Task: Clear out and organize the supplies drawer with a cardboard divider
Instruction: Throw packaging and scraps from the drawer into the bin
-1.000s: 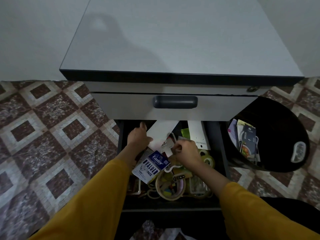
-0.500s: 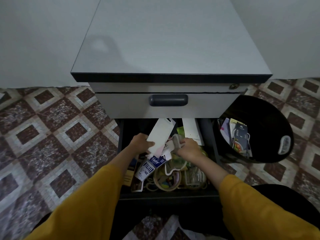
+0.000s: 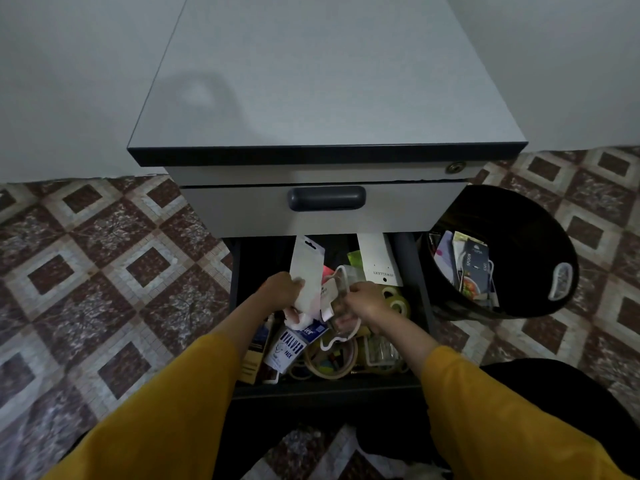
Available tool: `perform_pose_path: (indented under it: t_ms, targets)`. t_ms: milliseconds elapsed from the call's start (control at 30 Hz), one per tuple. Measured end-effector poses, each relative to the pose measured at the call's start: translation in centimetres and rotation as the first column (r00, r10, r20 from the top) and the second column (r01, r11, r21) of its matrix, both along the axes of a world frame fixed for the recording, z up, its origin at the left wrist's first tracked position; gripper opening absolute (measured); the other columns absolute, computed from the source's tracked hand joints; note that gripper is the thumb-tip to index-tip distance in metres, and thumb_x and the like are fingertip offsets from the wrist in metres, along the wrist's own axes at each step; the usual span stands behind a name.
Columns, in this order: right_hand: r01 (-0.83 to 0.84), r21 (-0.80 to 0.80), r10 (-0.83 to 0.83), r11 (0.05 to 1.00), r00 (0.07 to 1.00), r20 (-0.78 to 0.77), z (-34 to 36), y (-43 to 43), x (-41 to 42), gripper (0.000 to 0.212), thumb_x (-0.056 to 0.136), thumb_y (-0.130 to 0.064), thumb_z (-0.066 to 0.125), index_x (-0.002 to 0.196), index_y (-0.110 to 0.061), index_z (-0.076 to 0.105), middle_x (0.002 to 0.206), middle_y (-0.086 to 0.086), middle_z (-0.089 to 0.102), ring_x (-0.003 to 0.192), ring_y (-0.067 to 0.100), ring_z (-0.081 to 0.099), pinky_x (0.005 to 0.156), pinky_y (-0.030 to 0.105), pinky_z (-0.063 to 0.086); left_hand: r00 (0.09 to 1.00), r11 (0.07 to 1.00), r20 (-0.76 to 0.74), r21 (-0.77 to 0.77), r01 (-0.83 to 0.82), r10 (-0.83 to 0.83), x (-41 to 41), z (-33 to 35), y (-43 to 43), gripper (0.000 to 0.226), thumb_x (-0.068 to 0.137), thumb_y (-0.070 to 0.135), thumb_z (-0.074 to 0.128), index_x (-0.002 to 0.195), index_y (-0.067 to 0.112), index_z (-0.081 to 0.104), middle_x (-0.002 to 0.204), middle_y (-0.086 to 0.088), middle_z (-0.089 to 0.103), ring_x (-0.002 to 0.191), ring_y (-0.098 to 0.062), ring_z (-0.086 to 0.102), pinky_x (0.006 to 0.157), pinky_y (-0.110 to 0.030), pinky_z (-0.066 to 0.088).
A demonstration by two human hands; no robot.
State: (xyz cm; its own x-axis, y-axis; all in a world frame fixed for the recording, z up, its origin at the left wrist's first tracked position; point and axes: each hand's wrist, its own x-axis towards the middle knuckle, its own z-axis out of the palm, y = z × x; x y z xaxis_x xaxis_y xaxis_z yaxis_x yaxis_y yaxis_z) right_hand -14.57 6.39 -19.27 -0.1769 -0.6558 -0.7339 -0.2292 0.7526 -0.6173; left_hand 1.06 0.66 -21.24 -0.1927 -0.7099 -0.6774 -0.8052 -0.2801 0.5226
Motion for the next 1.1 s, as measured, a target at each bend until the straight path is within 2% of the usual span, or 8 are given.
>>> perform_pose_path:
  t_ms: [133,267,367,533,700,833,1000,1100]
  targets:
    - [0.027,0.037,-0.03,0.999,0.997,0.072,0.2,0.2,-0.2,0.011,0.092,0.004,0.043,0.097,0.001,0.052,0.096,0.027,0.063,0.072,0.041,0.066,0.066,0.047,0.058,0.937,0.974,0.284,-0.043,0.224,-0.203,0.6,0.0,-0.6,0.039,0.088,0.033,0.06,0.109,0.0,0.056,0.107,-0.013,0.064,0.099,-0.028,0.062,0.087,-0.035,0.049]
    - [0.056,0.075,-0.068,0.996,0.984,0.167,0.2,0.6,-0.2,0.017,0.097,-0.004,0.042,0.113,-0.003,0.048,0.086,0.016,0.061,0.064,0.028,0.066,0.053,0.036,0.058,0.835,0.922,0.418,0.018,0.386,-0.358,1.4,-0.8,-0.4,0.061,0.068,0.053,0.074,0.113,0.014,0.057,0.112,-0.004,0.062,0.106,-0.025,0.057,0.098,-0.045,0.044]
    - [0.053,0.079,-0.067,0.995,0.98,0.186,0.0,0.4,0.0,0.025,0.097,-0.004,0.041,0.122,-0.001,0.046,0.089,0.016,0.061,0.064,0.027,0.067,0.054,0.037,0.058,0.873,0.927,0.327,0.022,0.375,-0.361,1.1,-1.3,0.3,0.075,0.065,0.049,0.079,0.121,0.009,0.051,0.118,-0.005,0.058,0.11,-0.024,0.055,0.096,-0.041,0.046]
    - [0.074,0.058,-0.085,0.996,0.974,0.208,0.0,0.1,0.5,0.034,0.09,-0.011,0.059,0.12,0.002,0.049,0.106,0.024,0.064,0.066,0.032,0.066,0.056,0.039,0.058,0.916,0.943,0.254,-0.041,0.33,-0.309,0.9,-1.3,0.8,0.065,0.065,0.042,0.081,0.113,0.005,0.057,0.114,-0.007,0.063,0.101,-0.021,0.06,0.082,-0.027,0.051]
    - [0.073,0.048,-0.081,0.996,0.978,0.193,-0.3,0.2,1.6,0.043,0.08,-0.003,0.068,0.12,-0.001,0.053,0.118,0.019,0.062,0.099,0.037,0.063,0.069,0.044,0.058,0.947,0.953,0.21,-0.133,0.274,-0.243,0.4,-0.1,1.5,0.074,0.064,0.033,0.084,0.124,0.009,0.049,0.122,-0.005,0.058,0.11,-0.02,0.055,0.081,-0.024,0.043]
    - [0.085,0.039,-0.09,0.996,0.987,0.133,-0.6,0.3,2.1,0.047,0.079,0.004,0.065,0.124,-0.002,0.052,0.122,0.017,0.059,0.108,0.036,0.058,0.076,0.043,0.056,0.965,0.963,0.156,-0.137,0.234,-0.212,0.2,0.3,1.8,0.075,0.064,0.024,0.085,0.128,0.01,0.047,0.123,-0.007,0.059,0.11,-0.022,0.056,0.084,-0.027,0.046]
    - [0.109,0.011,-0.11,0.994,0.987,0.114,-0.7,0.7,2.0,0.042,0.082,0.007,0.058,0.123,0.0,0.053,0.12,0.019,0.058,0.104,0.038,0.058,0.078,0.046,0.056,0.993,0.983,0.065,-0.148,0.11,-0.101,1.3,0.7,1.8,0.052,0.073,0.006,0.075,0.12,0.005,0.055,0.117,-0.012,0.06,0.11,-0.025,0.055,0.091,-0.034,0.049]
    - [0.12,0.002,-0.119,0.993,0.983,0.14,-0.7,0.8,1.9,0.042,0.082,0.008,0.058,0.122,0.0,0.053,0.119,0.019,0.058,0.106,0.038,0.057,0.08,0.047,0.055,1.0,0.975,0.008,-0.222,-0.018,0.02,2.1,0.9,2.0,0.031,0.078,-0.001,0.067,0.108,0.003,0.063,0.11,-0.014,0.066,0.101,-0.024,0.061,0.086,-0.028,0.05]
